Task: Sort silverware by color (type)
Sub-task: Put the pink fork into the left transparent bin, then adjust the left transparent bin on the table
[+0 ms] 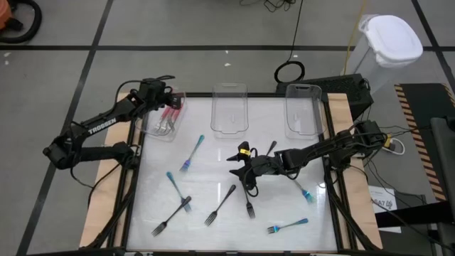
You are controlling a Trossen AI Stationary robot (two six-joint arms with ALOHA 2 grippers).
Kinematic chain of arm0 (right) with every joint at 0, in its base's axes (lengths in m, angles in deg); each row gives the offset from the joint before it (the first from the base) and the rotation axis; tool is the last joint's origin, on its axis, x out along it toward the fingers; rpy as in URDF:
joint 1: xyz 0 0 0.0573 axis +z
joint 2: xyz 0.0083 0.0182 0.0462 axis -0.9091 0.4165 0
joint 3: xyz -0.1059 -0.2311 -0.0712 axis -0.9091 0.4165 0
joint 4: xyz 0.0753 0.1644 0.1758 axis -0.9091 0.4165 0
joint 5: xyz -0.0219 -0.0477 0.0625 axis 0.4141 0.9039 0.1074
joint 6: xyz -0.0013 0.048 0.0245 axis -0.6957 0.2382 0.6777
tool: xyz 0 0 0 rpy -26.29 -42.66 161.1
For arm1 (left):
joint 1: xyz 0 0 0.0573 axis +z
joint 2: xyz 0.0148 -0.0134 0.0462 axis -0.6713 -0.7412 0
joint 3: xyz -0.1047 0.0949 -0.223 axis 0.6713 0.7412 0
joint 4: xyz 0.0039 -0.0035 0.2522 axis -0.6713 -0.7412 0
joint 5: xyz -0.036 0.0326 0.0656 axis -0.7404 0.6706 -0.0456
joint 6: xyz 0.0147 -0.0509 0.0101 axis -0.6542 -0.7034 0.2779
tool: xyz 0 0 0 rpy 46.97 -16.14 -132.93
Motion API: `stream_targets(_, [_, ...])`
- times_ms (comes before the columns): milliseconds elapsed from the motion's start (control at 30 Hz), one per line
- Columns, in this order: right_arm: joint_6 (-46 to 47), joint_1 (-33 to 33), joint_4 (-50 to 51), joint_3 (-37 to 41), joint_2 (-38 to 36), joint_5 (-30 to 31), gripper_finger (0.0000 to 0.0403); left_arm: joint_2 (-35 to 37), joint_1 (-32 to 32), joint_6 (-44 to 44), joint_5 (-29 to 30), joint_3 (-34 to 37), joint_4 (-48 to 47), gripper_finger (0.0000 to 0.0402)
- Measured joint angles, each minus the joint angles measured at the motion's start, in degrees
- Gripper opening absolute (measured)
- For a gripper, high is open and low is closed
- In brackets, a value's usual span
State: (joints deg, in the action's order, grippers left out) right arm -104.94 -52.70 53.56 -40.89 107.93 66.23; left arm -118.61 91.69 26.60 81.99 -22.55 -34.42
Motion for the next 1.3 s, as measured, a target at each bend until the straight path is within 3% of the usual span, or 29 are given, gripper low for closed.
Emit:
stream_targets(433, [-0.05, 0.00, 0.00, 0.00, 0.01, 0.00, 0.0235, -0.08, -0.04, -0.19, 0.33, 0.07, -4.97, 0.0045])
stream_targets(633, [-0.66, 0.00, 0.00, 0.00, -0.01, 0.00, 0.0235, -0.21, -0.03, 1.35, 6.20, 0.38, -8.53, 0.0048])
stream_targets(733, [-0.68, 0.00, 0.04, 0.00, 0.01, 0.02, 0.0235, -0.18, 0.02, 1.02, 8.05, 0.33, -9.23, 0.0057])
stream_targets(1067, [-0.88, 0.00, 0.01, 0.00, 0.01, 0.04, 0.0235, -0.14, -1.89, 2.42, 6.48, 0.33, -9.73, 0.0089])
stream_targets(1300, [-0.87, 0.00, 0.02, 0.00, 0.01, 0.07, 0.0235, -0.14, -3.98, 3.45, 6.25, 0.26, -8.08, 0.0139])
